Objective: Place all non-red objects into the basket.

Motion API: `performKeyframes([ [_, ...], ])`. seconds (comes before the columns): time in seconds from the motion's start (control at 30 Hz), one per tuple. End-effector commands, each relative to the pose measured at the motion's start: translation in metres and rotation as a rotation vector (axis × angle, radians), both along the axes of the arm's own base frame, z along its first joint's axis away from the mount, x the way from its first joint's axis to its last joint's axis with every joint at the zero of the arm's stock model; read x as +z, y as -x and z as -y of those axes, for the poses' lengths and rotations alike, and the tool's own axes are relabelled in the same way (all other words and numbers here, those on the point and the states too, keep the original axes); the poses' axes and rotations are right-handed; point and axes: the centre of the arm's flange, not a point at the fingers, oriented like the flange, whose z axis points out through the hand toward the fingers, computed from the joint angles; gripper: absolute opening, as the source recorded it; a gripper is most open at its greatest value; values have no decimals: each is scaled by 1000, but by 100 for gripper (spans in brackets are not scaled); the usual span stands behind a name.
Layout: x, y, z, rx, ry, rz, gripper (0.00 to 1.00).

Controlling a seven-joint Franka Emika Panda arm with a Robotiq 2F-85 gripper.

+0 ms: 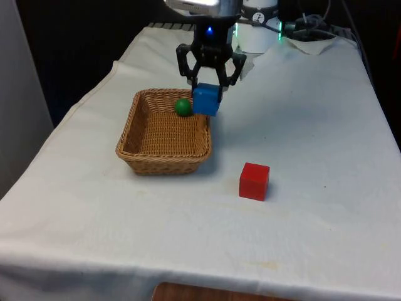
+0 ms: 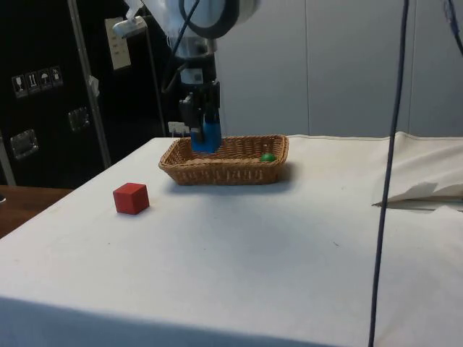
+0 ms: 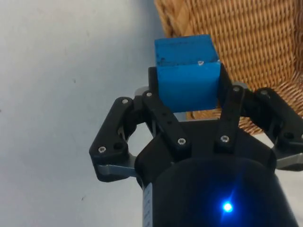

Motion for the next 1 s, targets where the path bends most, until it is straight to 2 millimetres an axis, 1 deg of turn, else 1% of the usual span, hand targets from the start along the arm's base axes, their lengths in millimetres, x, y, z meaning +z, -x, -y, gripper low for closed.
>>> performKeyframes([
  [0.0,-1,-4,2,6,-7,6,1],
  [0.03,-1,-2,1,2,3,1,1],
  [0.13,-4,-9,10,6,0,7,1],
  [0.17,-5,-13,16,7,3,8,1],
  [0.27,-7,-18,25,10,9,9,1],
  [0.3,-6,-17,24,7,18,6,1],
  [0.57,-15,-31,49,16,22,10,1],
  [0.63,-17,-33,52,18,24,11,1],
  [0.67,-16,-32,51,14,31,7,1],
  [0.73,-21,-36,58,20,25,12,1],
  [0.97,-33,-37,67,27,21,15,1],
])
